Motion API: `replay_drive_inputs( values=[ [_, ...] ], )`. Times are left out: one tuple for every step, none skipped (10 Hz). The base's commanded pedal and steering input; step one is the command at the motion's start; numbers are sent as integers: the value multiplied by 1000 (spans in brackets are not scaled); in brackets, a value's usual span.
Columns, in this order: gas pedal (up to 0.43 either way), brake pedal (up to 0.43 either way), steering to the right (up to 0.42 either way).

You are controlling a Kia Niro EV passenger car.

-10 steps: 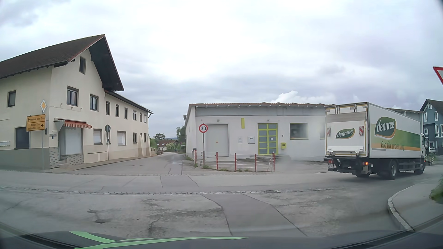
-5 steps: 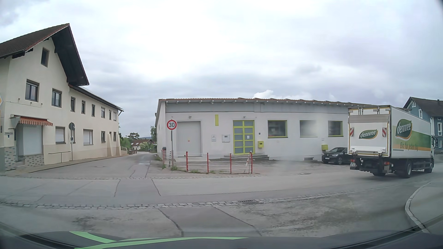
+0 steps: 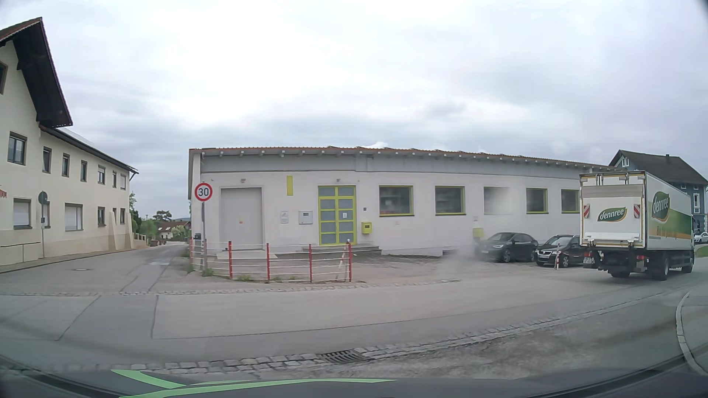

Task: Follow the waypoints while adhering to traffic rules and regulations

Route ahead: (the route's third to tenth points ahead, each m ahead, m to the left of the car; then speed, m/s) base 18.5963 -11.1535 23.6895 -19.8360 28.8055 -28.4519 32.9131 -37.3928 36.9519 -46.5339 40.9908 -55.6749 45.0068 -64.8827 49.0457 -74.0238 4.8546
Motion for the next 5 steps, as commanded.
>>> replay_drive_inputs(
  values=[
    [0, 0, 278],
    [0, 0, 302],
    [0, 0, 322],
    [0, 0, 330],
    [0, 0, 331]
  ],
)
